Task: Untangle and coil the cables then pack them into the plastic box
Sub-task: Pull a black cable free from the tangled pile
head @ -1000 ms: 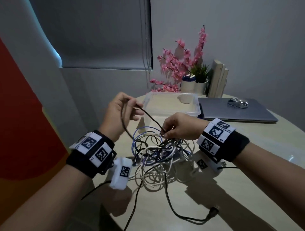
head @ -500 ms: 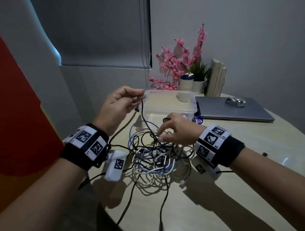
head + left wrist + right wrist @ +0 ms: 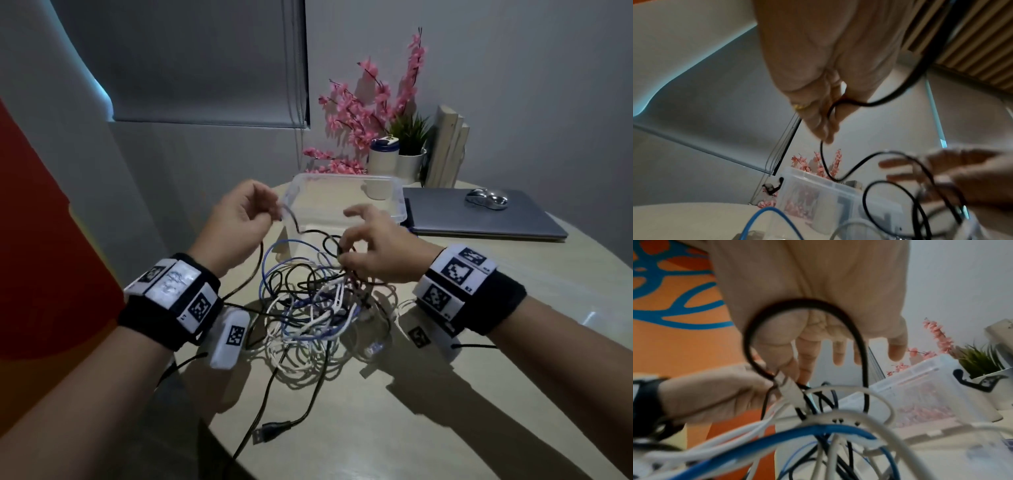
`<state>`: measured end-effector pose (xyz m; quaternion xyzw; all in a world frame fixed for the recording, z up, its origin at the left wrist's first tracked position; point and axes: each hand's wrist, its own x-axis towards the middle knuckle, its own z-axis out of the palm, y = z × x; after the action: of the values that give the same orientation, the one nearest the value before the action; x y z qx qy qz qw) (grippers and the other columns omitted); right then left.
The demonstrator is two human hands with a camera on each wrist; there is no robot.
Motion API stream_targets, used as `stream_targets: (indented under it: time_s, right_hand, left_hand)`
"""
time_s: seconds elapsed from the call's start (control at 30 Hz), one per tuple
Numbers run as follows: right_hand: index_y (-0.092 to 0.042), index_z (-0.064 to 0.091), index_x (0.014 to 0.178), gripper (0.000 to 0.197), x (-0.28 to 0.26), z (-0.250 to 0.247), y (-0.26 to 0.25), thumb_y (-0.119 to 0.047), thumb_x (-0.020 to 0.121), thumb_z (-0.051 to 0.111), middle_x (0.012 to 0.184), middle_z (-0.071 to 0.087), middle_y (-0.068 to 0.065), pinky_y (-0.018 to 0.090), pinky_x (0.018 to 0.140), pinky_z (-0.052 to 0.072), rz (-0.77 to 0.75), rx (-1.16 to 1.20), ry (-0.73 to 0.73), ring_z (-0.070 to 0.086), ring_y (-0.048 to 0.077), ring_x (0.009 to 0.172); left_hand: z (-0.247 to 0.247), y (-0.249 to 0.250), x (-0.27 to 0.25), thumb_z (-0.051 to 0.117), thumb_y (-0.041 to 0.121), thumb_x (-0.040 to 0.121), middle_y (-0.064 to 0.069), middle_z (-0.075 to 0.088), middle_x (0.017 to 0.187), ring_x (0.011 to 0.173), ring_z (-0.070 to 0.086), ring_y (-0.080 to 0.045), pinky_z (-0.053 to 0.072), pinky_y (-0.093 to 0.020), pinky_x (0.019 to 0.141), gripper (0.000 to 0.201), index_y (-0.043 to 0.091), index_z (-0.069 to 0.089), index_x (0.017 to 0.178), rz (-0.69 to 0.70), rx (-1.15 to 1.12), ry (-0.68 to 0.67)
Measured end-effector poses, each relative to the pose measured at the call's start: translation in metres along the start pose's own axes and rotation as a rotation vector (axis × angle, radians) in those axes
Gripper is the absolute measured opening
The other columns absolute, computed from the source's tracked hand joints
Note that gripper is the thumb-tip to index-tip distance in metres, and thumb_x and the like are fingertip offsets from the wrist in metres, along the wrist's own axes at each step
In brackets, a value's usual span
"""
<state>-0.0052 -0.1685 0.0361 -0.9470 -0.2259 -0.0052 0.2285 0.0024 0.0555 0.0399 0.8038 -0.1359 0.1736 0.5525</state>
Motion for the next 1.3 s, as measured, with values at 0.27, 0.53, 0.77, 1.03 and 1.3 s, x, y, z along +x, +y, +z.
stream_targets:
  time_s: [0.27,0.53,0.77,1.03,1.3]
  right_hand:
    - [-0.013,0.050,0.098,0.010,0.009,-0.018,0.011,-0.021,0.099,0.044,0.088,0.065,0.011,0.036,0.066,0.052,0.091,0.347,0.268,0.063,0.027,0.077]
    - [-0.013,0.042,0.098,0.010,0.014,-0.029,0.012,-0.019,0.102,0.035,0.083,0.070,0.009,0.036,0.068,0.054,0.079,0.510,0.360,0.067,0.022,0.080]
    - [-0.025,0.041,0.087,0.018,0.017,-0.060,0.021,-0.018,0.102,0.035,0.078,0.066,0.007,0.029,0.050,0.045,0.076,0.631,0.497,0.058,0.014,0.056]
    - [-0.002,0.058,0.098,0.006,0.010,-0.041,-0.004,-0.002,0.093,0.054,0.078,0.064,0.012,0.031,0.062,0.055,-0.036,0.680,0.285,0.060,0.019,0.064]
    - [-0.016,0.064,0.086,0.005,0.004,-0.013,0.009,-0.015,0.090,0.061,0.076,0.066,-0.003,0.023,0.062,0.049,0.040,0.299,0.025,0.058,0.009,0.066]
  left_hand:
    - [0.021,-0.015,-0.024,0.043,0.064,0.086,0.013,0.061,0.119,0.116,0.049,-0.010,0.031,-0.039,0.103,0.044,0.040,0.049,0.123,-0.035,0.580,-0.301]
    - [0.057,-0.010,-0.025,0.069,0.049,0.079,0.019,0.057,0.094,0.108,0.041,-0.006,0.019,-0.033,0.102,0.028,0.037,0.057,0.101,0.109,0.631,-0.433]
    - [0.044,-0.022,-0.024,0.059,0.023,0.086,0.030,0.058,0.083,0.093,0.046,0.003,0.031,-0.042,0.105,0.025,0.045,0.065,0.077,0.071,0.617,-0.623]
    - [0.041,0.019,-0.003,0.053,0.056,0.084,0.007,0.060,0.115,0.107,0.058,-0.015,0.049,-0.036,0.090,0.048,0.029,0.048,0.124,0.164,0.033,-0.115]
    - [0.046,0.027,-0.001,0.040,0.022,0.102,0.003,0.066,0.066,0.059,0.059,-0.012,0.046,-0.020,0.058,0.028,0.018,0.060,0.083,0.151,-0.124,-0.079]
